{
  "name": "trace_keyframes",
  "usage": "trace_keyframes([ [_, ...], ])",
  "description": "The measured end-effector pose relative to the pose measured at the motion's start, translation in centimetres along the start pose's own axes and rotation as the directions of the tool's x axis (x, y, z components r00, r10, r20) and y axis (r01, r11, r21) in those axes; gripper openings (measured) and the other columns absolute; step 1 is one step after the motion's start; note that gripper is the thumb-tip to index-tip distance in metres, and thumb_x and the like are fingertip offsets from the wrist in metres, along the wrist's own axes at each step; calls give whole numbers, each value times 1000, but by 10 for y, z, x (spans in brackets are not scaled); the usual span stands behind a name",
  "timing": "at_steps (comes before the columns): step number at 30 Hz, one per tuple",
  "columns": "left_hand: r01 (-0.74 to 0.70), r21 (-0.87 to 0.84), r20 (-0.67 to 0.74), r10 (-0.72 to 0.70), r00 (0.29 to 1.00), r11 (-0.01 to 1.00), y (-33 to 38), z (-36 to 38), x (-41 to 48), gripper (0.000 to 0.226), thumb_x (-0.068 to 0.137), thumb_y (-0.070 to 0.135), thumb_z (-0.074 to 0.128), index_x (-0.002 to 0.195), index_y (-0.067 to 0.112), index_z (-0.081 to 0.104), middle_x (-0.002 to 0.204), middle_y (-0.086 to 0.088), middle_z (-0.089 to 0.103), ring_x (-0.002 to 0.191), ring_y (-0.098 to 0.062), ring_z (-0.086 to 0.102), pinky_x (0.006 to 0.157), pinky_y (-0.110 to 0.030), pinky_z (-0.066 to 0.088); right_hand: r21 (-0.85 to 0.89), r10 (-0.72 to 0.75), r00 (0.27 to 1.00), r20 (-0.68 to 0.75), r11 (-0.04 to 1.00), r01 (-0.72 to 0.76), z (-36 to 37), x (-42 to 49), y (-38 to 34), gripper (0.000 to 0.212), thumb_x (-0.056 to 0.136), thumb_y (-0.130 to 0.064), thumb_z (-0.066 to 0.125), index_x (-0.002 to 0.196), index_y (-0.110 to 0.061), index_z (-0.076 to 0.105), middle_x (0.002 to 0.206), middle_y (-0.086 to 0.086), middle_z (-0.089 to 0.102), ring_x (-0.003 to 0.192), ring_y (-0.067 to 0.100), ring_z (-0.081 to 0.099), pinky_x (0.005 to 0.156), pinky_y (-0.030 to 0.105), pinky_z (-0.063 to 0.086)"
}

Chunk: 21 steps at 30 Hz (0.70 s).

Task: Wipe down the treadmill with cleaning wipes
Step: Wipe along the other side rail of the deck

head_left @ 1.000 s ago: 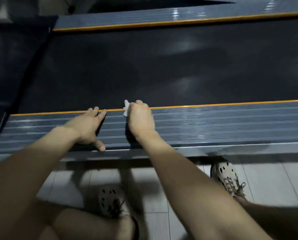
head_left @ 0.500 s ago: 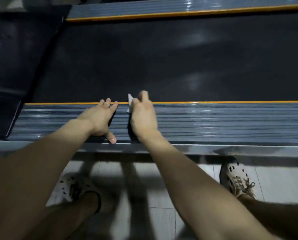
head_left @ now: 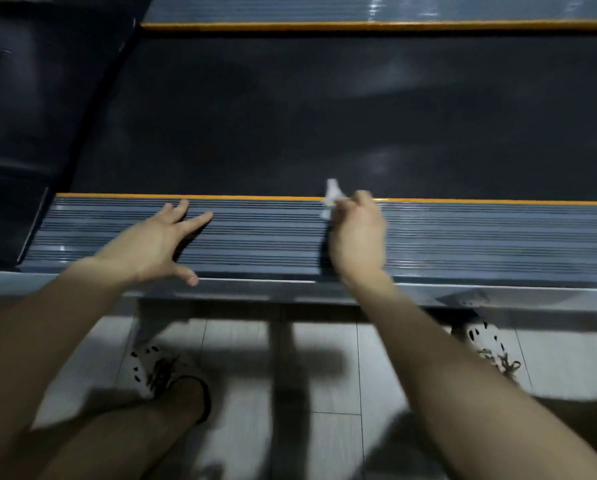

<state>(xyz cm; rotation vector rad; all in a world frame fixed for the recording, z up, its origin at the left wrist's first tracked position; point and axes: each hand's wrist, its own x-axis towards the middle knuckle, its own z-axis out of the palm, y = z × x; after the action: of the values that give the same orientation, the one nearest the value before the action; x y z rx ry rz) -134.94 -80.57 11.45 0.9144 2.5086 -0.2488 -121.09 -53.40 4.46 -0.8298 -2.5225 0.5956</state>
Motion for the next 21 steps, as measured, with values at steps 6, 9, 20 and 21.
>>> trace_keyframes([
  [6, 40, 23, -77, -38, 996, 999, -2, -1, -2, 139, 58, 74, 93, 169, 51, 13, 181, 3, 8, 166, -20, 13, 123, -56, 37, 149, -319, 889, 330, 947, 285, 59, -26, -151, 38, 97, -6, 62, 132, -13, 72, 113, 8, 57, 106, 32, 59, 87, 42, 49],
  [9, 44, 16, -86, -42, 995, 999, -3, -5, -5, 139, 54, 77, 92, 167, 54, 14, 180, 8, 10, 165, -17, 17, 121, -51, 39, 45, -308, 906, 290, 950, 309, 29, -19, -75, 27, 82, -4, 65, 105, -13, 76, 96, 7, 57, 91, 36, 60, 69, 41, 43],
  [20, -8, 33, -131, 13, 991, 999, -3, -6, -4, 140, 48, 86, 88, 166, 55, 19, 178, 9, 15, 162, -20, 29, 116, -50, 43, 133, -82, 990, 112, 989, 67, -5, -65, -36, 18, 98, -26, 74, 91, -9, 74, 97, 9, 57, 80, 35, 62, 72, 42, 49],
  [21, -2, 25, -127, 5, 992, 1000, -2, -5, -6, 140, 49, 85, 89, 166, 55, 19, 179, 8, 15, 162, -20, 29, 117, -50, 42, 178, -138, 973, 183, 978, 105, 11, -68, -65, 19, 100, -23, 71, 91, -7, 73, 99, 10, 57, 80, 36, 63, 71, 44, 51],
])
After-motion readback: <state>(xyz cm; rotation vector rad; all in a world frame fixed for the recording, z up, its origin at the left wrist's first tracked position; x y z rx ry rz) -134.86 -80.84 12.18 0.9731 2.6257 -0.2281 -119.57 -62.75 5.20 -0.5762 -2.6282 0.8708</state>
